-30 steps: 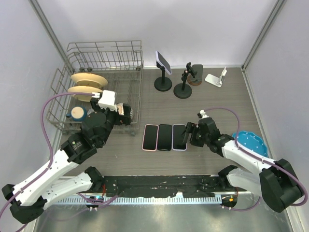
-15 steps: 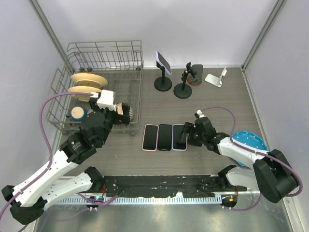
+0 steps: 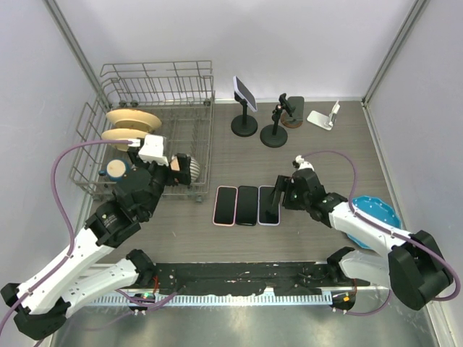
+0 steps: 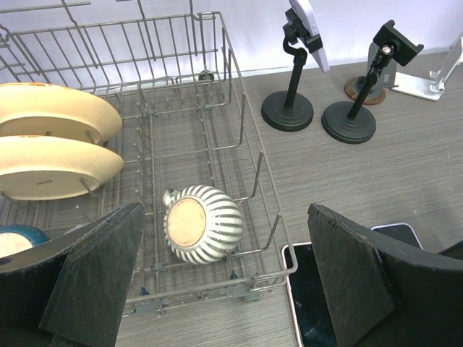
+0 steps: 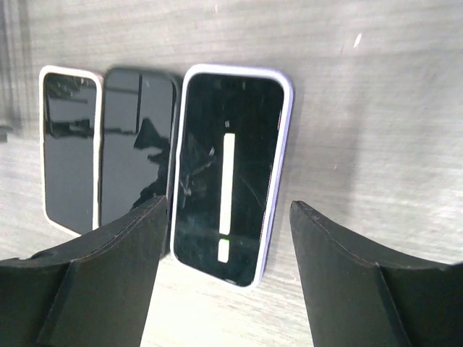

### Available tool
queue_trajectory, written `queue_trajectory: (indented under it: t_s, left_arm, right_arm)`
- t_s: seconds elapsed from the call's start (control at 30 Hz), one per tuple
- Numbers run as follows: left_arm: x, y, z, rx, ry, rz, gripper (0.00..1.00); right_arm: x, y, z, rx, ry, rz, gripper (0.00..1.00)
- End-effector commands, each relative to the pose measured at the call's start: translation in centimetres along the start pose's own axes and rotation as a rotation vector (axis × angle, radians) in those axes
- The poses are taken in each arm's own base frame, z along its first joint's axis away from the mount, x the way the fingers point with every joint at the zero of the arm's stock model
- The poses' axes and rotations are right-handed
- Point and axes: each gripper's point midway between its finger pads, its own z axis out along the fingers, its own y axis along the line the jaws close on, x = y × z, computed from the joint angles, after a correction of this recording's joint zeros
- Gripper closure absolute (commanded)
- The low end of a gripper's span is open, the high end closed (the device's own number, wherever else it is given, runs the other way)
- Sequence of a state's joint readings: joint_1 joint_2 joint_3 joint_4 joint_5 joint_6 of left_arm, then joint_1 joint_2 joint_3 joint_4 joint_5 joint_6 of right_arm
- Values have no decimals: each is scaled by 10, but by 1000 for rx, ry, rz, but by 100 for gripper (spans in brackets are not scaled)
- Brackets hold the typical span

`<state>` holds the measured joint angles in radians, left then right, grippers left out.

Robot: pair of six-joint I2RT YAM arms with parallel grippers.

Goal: Remove the phone from the phone stand

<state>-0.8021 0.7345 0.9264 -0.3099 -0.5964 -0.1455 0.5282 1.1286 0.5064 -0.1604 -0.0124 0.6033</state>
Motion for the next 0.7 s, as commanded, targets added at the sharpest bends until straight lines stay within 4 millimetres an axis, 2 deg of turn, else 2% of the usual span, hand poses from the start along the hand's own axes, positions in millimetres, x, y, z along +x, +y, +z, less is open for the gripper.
queue_trajectory:
  t_s: [0.0,0.13,0.17,0.2,0.23,0.27,0.33,0.37,0.4,0.43,0.47,0.5,0.57,0.6,0.67]
  left_arm:
    - [-19,4,-3,1,-66,-47,0]
    - [-22,9,-4,-9,-79,-66,0]
    - [-23,11,-5,-13,-84,-69,0]
    - [-24,12,-5,-14,-90,-74,0]
    - [-24,13,-5,-18,-91,-77,0]
    - [-25,15,-5,-25,-95,-79,0]
    - [-23,19,-4,-41,-92,-73,0]
    - [-24,20,-4,-44,-94,-73,0]
    - [-24,22,-4,-53,-95,-72,0]
    - [-23,23,-3,-60,-95,-66,0]
    - [-23,24,-3,-67,-96,-65,0]
    - [-22,25,-2,-71,-93,-60,0]
    - [-22,27,-1,-82,-92,-54,0]
    - [-21,27,0,-84,-89,-51,0]
    - [-20,28,1,-89,-86,-45,0]
  right_arm:
    - [-67,4,-15,71,-204,-85,26]
    - [-121,6,-17,109,-348,-83,29]
    - [-128,4,-10,109,-351,-71,32]
    - [-139,6,-6,88,-378,-51,35]
    - [-161,1,-6,77,-433,6,42]
    - [-161,-2,8,65,-411,27,46]
    - [-188,-7,16,40,-473,91,55]
    - [-192,-6,25,21,-466,117,56]
    - [-192,-12,43,29,-451,133,57]
    - [-204,-9,49,21,-464,141,57]
    - [-206,-10,58,20,-459,159,57]
    - [-209,-12,75,23,-450,171,57]
    - [-216,-11,89,6,-457,206,57]
    - [-213,-15,106,14,-437,219,58]
    - [-216,-18,119,10,-441,253,58]
